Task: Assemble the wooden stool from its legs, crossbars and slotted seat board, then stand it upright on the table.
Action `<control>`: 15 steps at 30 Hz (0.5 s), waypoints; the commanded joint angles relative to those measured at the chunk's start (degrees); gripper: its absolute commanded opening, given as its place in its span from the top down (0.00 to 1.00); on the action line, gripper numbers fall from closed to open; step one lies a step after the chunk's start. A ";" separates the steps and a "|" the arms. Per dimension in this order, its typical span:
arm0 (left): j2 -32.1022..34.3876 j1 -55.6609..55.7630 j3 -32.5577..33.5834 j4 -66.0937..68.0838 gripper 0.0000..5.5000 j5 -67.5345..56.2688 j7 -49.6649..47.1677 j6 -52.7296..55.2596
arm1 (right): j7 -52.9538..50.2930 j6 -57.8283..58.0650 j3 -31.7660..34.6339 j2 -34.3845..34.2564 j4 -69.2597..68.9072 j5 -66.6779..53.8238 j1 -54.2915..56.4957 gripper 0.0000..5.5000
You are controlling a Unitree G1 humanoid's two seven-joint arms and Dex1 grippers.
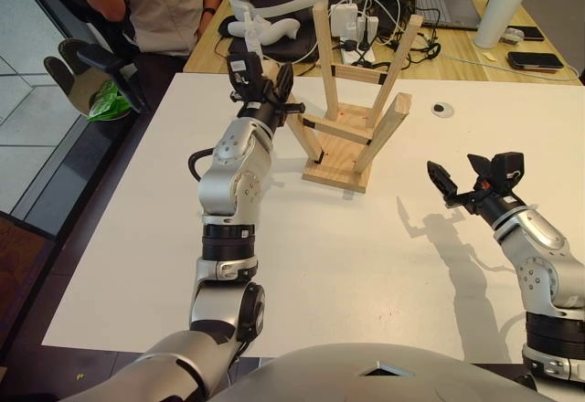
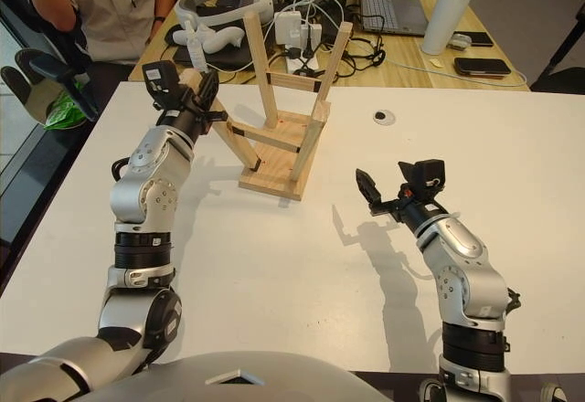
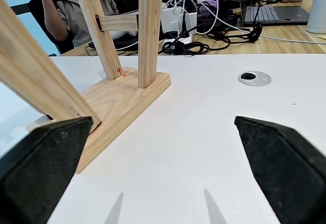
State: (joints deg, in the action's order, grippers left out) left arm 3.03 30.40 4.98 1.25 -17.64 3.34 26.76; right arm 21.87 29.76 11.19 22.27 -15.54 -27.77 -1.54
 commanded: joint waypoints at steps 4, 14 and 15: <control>2.33 -0.92 -5.83 0.55 0.82 4.91 1.50 3.40 | -0.08 0.00 -0.91 0.00 -0.22 0.76 2.80 0.05; 1.18 -4.00 -8.43 -6.23 0.82 6.02 -0.64 10.03 | -1.52 0.63 -2.00 -1.17 -1.35 0.61 5.74 0.05; 0.86 -4.33 -7.87 -7.36 0.82 5.58 -1.30 11.29 | -1.66 0.67 -2.13 -1.35 -1.45 0.58 6.00 0.05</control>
State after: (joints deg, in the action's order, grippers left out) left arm 3.86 28.90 -2.21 -6.07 -13.02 2.67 32.72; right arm 20.63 29.77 9.48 21.20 -16.02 -27.49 2.97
